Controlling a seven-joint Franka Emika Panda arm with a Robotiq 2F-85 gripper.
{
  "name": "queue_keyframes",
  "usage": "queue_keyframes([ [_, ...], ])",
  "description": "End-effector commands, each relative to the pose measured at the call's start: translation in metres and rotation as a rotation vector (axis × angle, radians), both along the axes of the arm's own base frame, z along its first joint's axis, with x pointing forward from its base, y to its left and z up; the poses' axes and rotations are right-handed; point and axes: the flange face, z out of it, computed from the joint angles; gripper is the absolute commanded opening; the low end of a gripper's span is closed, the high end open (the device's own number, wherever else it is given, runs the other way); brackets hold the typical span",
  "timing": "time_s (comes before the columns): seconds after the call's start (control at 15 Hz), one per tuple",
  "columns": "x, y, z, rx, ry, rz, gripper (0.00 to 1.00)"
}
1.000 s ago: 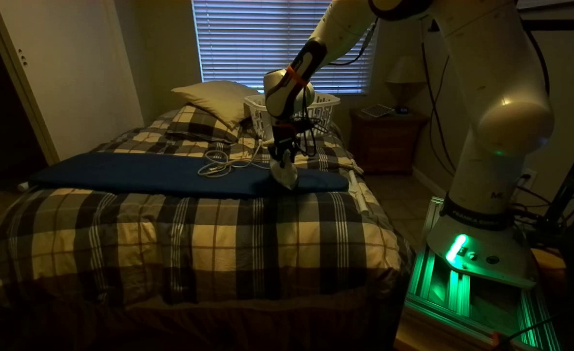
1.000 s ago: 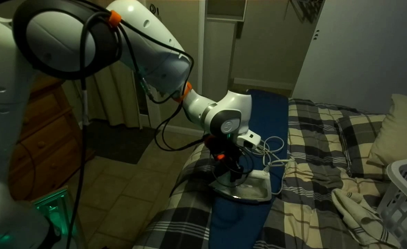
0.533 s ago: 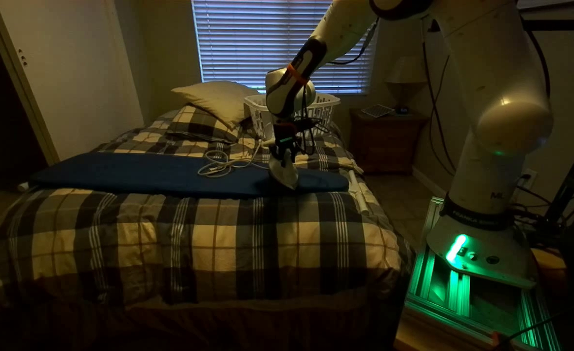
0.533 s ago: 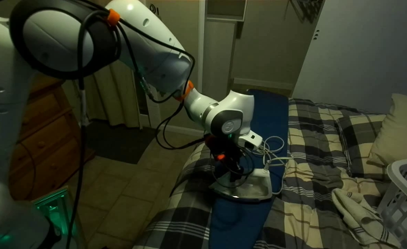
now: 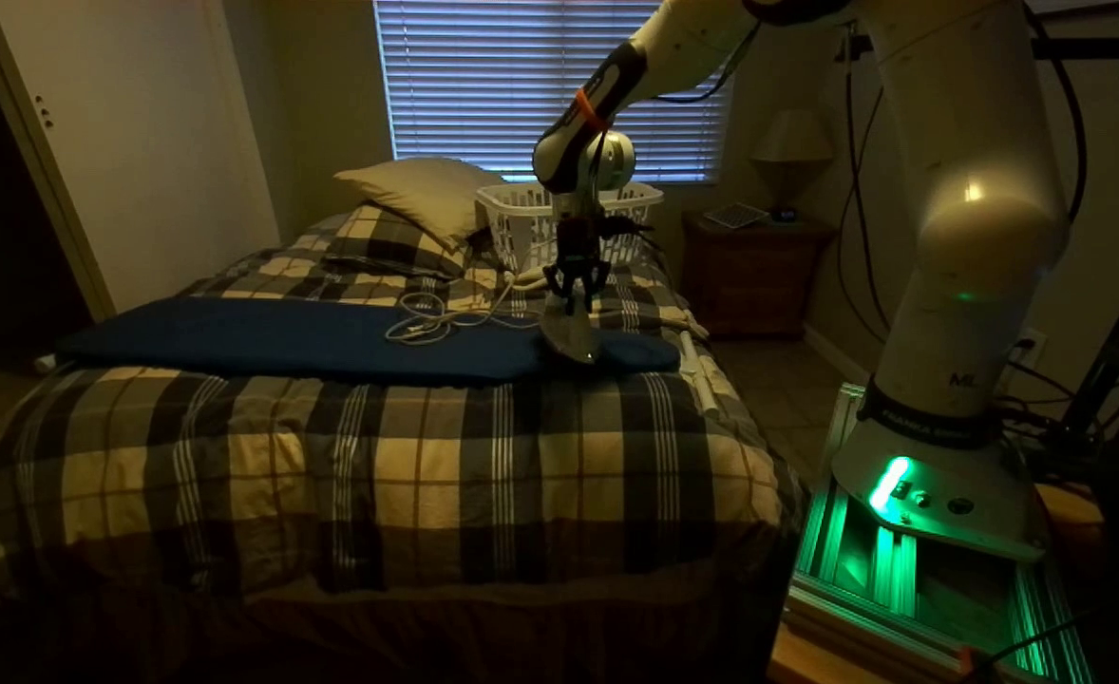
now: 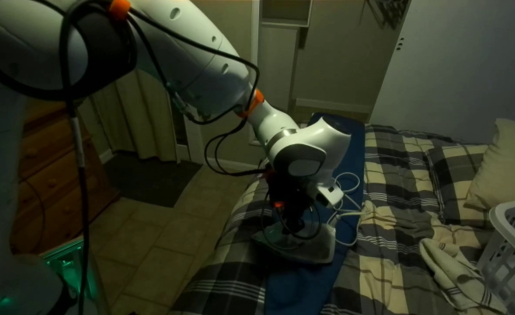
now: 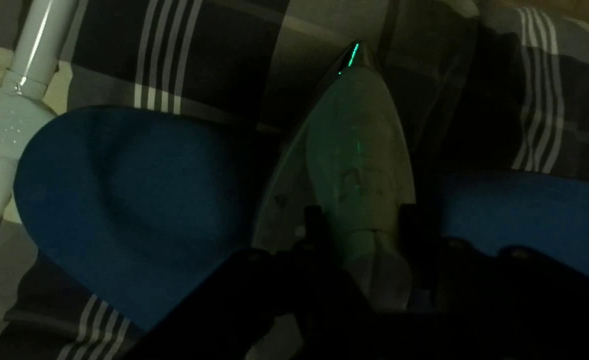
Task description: Put the iron in an upright position
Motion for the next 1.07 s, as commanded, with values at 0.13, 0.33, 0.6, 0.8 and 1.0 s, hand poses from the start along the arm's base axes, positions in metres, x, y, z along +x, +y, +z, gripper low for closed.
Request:
queue_keyframes([
  [0.13,-0.009,-0.024,0.022,0.126,-0.029,-0.117,0.16],
  [0.33,-0.010,-0.031,0.026,0.217,-0.041,-0.164,0.16],
  [0.6,-0.016,-0.035,0.042,0.342,-0.042,-0.221,0.16],
  [0.8,-0.017,-0.037,0.049,0.427,-0.032,-0.257,0.16],
  [1.0,-0.013,-0.039,0.054,0.495,-0.029,-0.290,0.16],
])
